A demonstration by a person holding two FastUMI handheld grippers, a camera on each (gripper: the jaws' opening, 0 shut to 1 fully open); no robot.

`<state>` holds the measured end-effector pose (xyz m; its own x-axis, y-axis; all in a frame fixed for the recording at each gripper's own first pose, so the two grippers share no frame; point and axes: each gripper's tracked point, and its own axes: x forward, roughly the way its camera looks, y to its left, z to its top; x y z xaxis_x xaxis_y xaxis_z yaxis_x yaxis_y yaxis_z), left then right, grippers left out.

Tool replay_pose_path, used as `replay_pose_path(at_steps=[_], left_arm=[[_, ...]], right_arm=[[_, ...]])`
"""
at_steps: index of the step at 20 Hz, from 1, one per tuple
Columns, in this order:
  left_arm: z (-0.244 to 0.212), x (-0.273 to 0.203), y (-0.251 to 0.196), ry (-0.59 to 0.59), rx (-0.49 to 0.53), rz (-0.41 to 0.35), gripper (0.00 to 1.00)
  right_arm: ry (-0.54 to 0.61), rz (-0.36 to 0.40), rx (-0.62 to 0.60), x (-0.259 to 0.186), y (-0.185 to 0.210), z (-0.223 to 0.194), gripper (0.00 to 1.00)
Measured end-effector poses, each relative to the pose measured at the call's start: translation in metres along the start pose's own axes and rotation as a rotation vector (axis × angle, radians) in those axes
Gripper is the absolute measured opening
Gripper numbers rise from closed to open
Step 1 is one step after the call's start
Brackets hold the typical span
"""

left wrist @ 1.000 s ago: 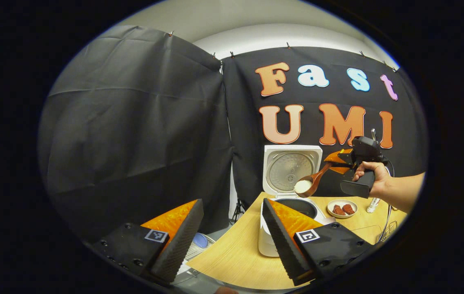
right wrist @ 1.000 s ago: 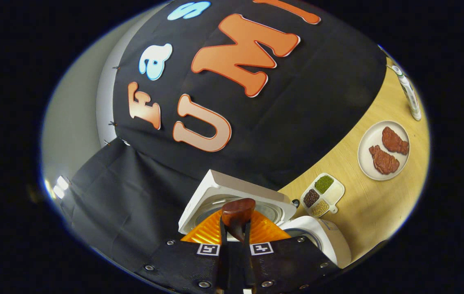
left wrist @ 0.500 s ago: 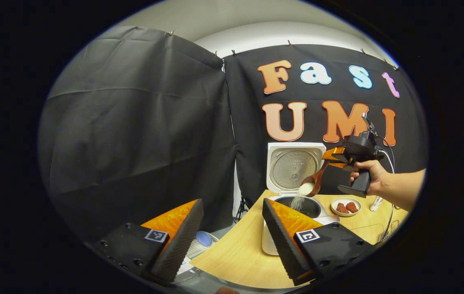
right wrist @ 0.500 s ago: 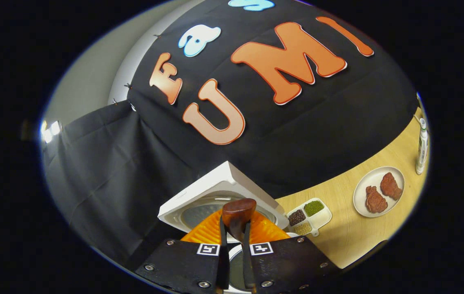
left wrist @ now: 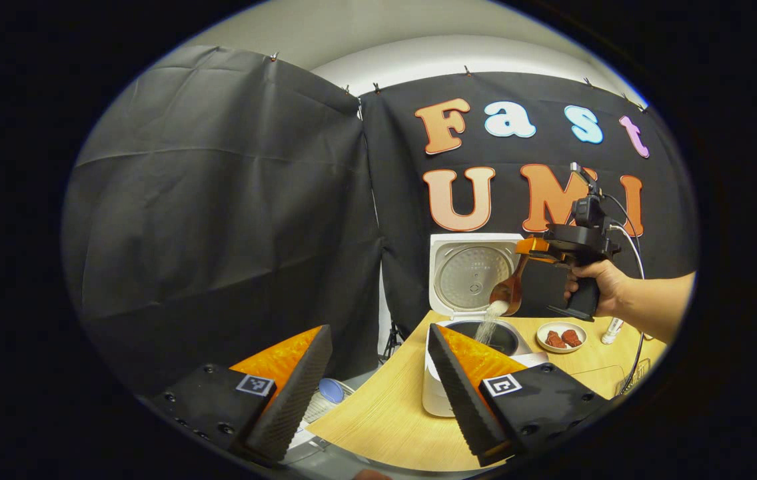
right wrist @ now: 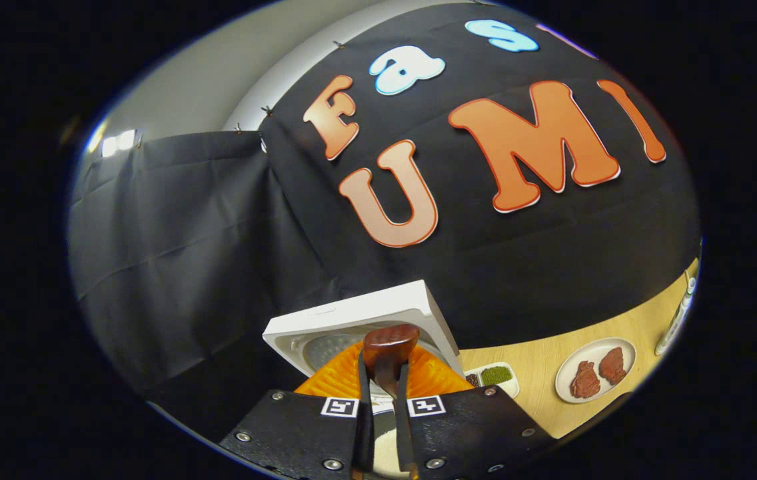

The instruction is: Close the left gripper, press the button to open the rice cooker; take a wooden spoon from the chopstick holder with the right hand, scoop a spoonful of rice and pour it into the rice cooker, then put the wooden spoon back into the chopstick holder.

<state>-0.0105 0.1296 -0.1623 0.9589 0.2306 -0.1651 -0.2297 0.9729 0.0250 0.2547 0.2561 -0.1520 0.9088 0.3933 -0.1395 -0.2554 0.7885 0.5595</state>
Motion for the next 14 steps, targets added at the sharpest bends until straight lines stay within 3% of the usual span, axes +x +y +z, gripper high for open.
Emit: replay_pose_path(at_steps=[5,9,14], left_arm=[[0.005,0.0,-0.003,-0.004,0.012,0.0,0.98],[0.008,-0.002,-0.006,-0.004,0.02,0.0,0.98],[0.015,-0.005,-0.008,-0.014,0.035,-0.004,0.98]], right_arm=[[-0.039,0.057,-0.159,-0.008,0.023,0.005,0.12],[-0.06,0.142,-0.313,-0.018,0.05,0.006,0.13],[-0.087,0.253,-0.421,-0.04,0.08,0.008,0.12]])
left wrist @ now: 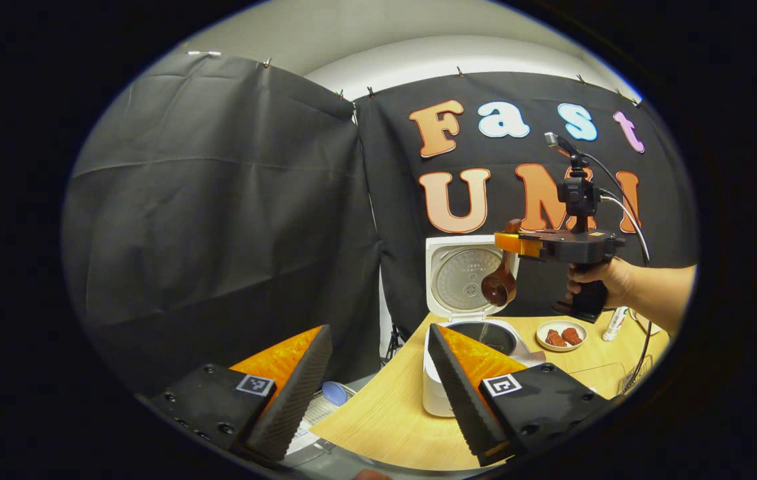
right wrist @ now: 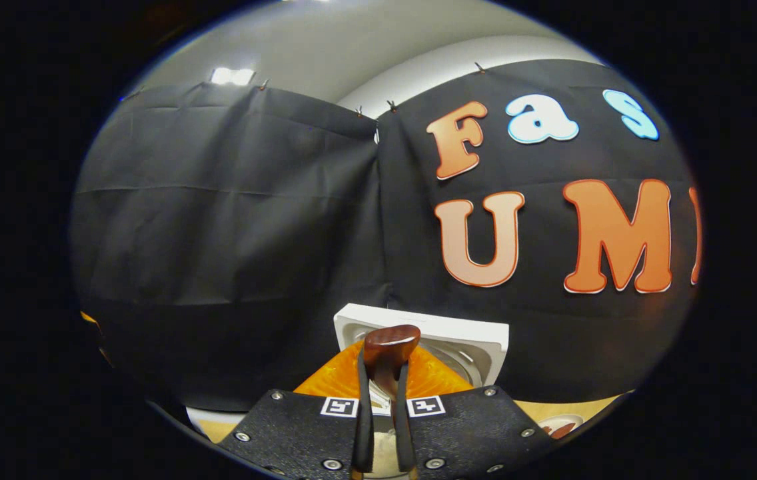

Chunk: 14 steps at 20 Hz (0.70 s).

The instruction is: Close the left gripper, press the button to open the rice cooker; take a wooden spoon from the chopstick holder with the right hand, scoop a spoonful of rice and pour it into the rice cooker, then put the wooden spoon back into the chopstick holder.

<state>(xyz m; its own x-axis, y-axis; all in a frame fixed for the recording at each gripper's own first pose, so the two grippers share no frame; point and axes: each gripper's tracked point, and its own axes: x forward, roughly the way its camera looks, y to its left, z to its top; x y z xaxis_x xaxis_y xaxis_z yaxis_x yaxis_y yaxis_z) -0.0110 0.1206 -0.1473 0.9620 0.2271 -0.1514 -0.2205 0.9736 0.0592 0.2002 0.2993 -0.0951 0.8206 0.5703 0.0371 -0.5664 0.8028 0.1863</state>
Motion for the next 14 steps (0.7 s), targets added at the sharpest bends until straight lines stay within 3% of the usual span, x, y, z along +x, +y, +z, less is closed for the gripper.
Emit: replay_pose_path(at_steps=[4,11,12,14], left_arm=[[0.002,-0.006,-0.004,-0.007,0.01,-0.006,0.98],[0.008,-0.012,-0.015,-0.02,0.038,-0.019,0.98],[0.01,-0.013,-0.019,-0.026,0.046,-0.026,0.98],[0.013,-0.015,-0.03,-0.035,0.061,-0.042,0.98]], right_arm=[[-0.012,0.031,-0.069,-0.01,0.008,0.004,0.12],[-0.026,-0.008,0.107,-0.051,-0.019,0.019,0.12],[-0.031,-0.023,0.131,-0.06,-0.027,0.022,0.08],[-0.046,-0.06,0.153,-0.079,-0.045,0.031,0.13]])
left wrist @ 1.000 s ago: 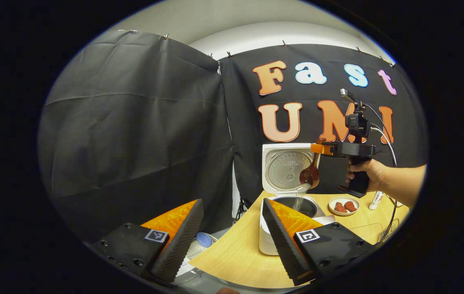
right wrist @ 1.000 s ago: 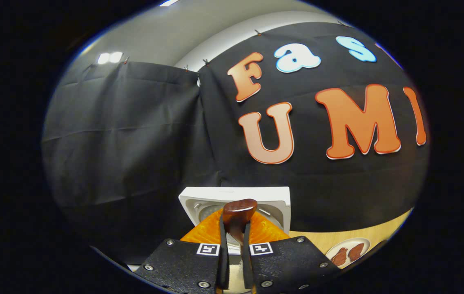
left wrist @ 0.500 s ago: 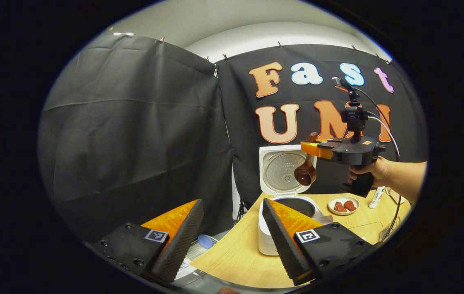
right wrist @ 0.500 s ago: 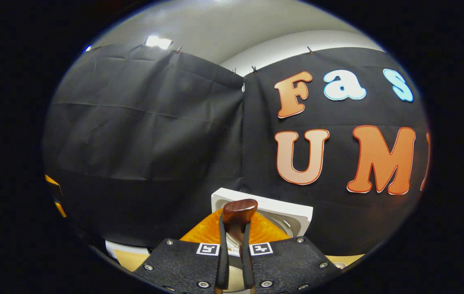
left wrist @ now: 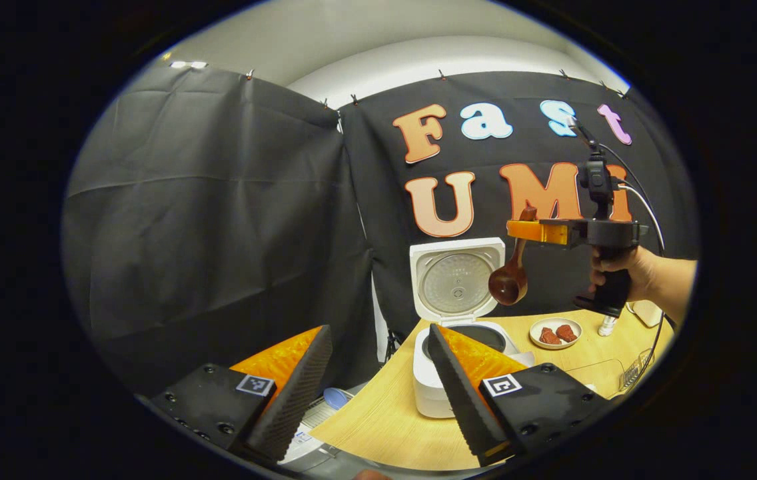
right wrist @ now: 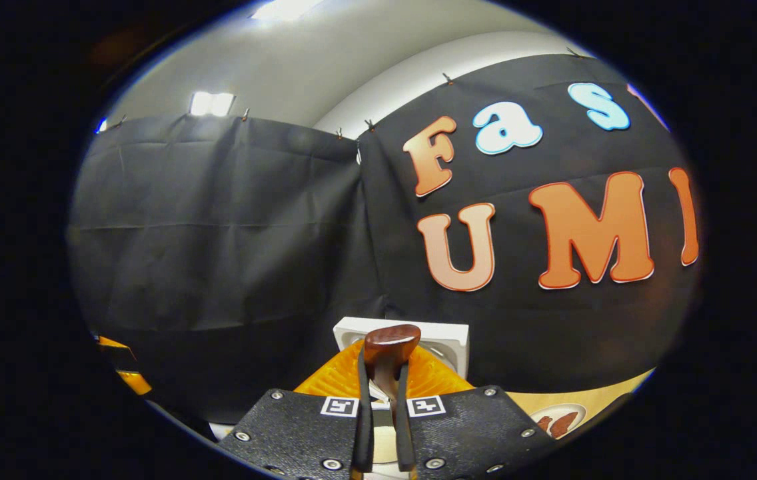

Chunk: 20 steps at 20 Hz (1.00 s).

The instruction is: Close the left gripper, press the button to open the rice cooker; take a wooden spoon from the chopstick holder with the right hand, scoop a spoonful of rice and pour it into the rice cooker, then put the wooden spoon back into the chopstick holder.

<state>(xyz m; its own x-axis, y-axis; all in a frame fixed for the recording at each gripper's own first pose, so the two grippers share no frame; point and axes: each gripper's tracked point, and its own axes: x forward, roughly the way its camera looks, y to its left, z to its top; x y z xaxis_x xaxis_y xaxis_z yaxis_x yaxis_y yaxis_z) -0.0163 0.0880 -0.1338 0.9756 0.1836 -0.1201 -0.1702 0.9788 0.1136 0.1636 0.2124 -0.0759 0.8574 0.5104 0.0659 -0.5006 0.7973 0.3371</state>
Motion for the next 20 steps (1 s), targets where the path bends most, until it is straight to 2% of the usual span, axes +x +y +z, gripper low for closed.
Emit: replay_pose_path(at_steps=[9,12,15,20], left_arm=[[0.017,0.01,-0.042,-0.025,-0.009,-0.051,0.98],[0.023,0.016,-0.053,-0.034,-0.02,-0.057,1.0],[0.025,0.024,-0.068,-0.029,-0.051,-0.075,0.98],[0.031,0.033,-0.093,-0.037,-0.038,-0.108,0.98]], right_arm=[[0.006,-0.205,0.064,-0.11,-0.092,0.007,0.12],[0.015,-0.305,0.073,-0.155,-0.129,0.002,0.13],[0.051,-0.422,0.109,-0.201,-0.164,-0.021,0.13],[0.091,-0.601,0.18,-0.276,-0.215,-0.048,0.13]])
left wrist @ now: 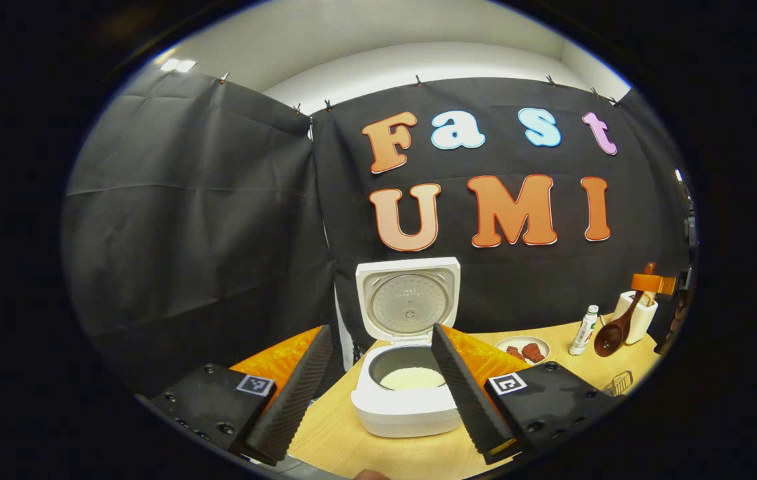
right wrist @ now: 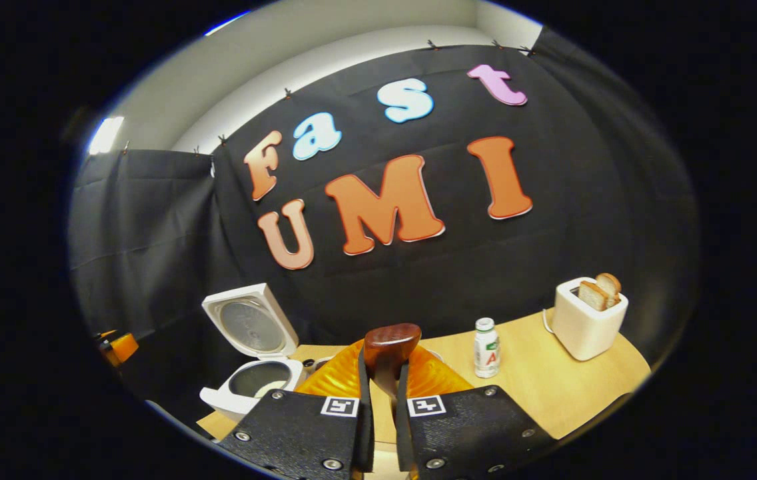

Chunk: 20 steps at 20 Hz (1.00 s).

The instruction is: Close the left gripper, press the button to open the rice cooker; take a wooden spoon from the chopstick holder with the right hand, scoop a spoonful of rice and pour it into the rice cooker, then put the wooden spoon back into the chopstick holder.

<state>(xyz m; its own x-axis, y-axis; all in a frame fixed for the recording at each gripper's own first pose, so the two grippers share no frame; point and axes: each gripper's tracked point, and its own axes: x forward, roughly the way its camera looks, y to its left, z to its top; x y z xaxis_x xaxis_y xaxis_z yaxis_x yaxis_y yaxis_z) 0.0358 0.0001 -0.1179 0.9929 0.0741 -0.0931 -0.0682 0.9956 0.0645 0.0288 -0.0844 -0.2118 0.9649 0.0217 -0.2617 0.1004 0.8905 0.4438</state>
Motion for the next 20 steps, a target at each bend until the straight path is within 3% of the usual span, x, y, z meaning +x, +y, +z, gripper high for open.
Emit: replay_pose_path(at_steps=[9,16,20], left_arm=[[0.005,0.012,-0.026,-0.006,0.001,-0.027,1.0],[0.013,0.017,-0.016,-0.017,0.016,0.008,0.98],[0.018,0.019,-0.01,-0.03,0.034,0.02,0.98]], right_arm=[[0.083,-0.23,0.048,-0.048,-0.098,-0.052,0.12],[0.142,-0.299,0.112,-0.059,-0.129,-0.102,0.13],[0.163,-0.333,0.219,-0.057,-0.143,-0.13,0.13]])
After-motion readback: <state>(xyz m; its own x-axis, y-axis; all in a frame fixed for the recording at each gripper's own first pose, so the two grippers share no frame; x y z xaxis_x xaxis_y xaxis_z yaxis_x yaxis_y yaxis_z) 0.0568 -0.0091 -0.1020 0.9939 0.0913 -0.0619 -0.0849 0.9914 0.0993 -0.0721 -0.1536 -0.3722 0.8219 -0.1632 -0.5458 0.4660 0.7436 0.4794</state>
